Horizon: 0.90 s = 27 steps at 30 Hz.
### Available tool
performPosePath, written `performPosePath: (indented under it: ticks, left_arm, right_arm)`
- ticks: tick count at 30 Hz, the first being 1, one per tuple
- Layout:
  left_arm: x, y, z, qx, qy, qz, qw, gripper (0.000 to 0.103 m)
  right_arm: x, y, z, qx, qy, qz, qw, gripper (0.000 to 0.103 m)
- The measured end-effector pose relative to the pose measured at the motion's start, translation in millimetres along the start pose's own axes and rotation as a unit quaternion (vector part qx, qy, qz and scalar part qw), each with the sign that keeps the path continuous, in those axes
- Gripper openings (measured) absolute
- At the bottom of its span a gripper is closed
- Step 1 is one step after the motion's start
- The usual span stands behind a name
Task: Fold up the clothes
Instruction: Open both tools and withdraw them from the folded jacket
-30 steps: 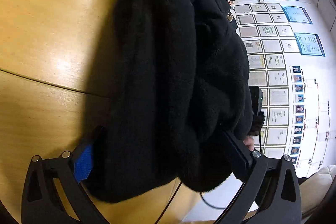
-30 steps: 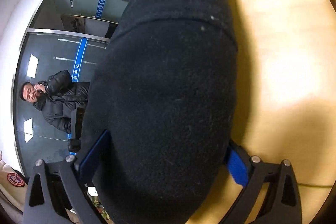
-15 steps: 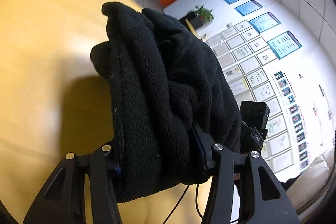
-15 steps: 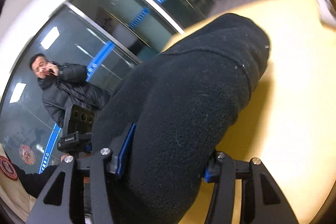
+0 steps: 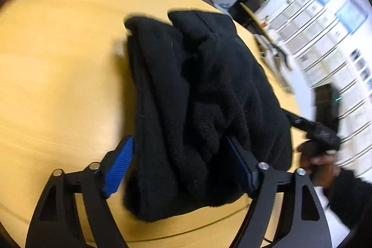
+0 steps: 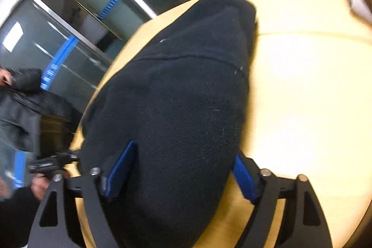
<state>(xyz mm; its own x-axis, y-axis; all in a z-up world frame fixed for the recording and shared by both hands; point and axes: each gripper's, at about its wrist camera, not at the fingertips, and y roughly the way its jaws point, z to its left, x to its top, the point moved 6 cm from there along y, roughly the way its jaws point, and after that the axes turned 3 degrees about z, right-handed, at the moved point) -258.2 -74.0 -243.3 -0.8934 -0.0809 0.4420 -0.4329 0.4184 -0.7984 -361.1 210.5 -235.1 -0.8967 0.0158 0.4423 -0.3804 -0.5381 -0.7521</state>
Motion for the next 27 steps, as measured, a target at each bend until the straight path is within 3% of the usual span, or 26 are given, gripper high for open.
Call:
performPosePath:
  ticks: [2,3,5,9,12,15,20,27]
  left_arm:
    - [2.7,-24.9,-12.1,0.055,0.028,-0.029,0.9977,0.100]
    - [6.8,-37.1,-12.2,0.071,0.035,-0.045,0.9959,0.103]
    - [9.6,-71.5,-6.1,0.087,0.043,-0.072,0.9927,0.103]
    - [9.6,-103.3,-33.6,0.120,0.051,-0.085,0.9878,0.103]
    - [-3.8,-115.0,-53.3,0.141,0.054,-0.082,0.9851,0.103]
    - [-3.7,-109.8,-83.9,0.152,0.047,-0.076,0.9843,0.103]
    - [-40.7,-114.7,-107.7,0.166,0.007,-0.062,0.9841,0.103]
    - [-71.5,-118.9,-118.3,0.201,-0.004,-0.057,0.9779,0.103]
  right_arm:
    - [2.4,-14.7,16.3,-0.040,-0.024,-0.004,0.999,0.091]
    - [4.1,-25.6,27.7,-0.050,-0.040,-0.013,0.998,0.101]
    - [-1.0,-52.5,40.0,-0.078,-0.071,-0.029,0.994,0.103]
    - [-16.0,-88.5,85.3,-0.149,-0.139,-0.044,0.978,0.103]
    - [-26.5,-109.8,111.4,-0.195,-0.169,-0.045,0.965,0.103]
    - [-44.9,-132.7,110.2,-0.231,-0.180,-0.030,0.956,0.103]
    - [-62.1,-139.6,98.9,-0.257,-0.158,0.018,0.953,0.103]
    - [-88.6,-131.8,76.3,-0.238,-0.137,0.065,0.959,0.103]
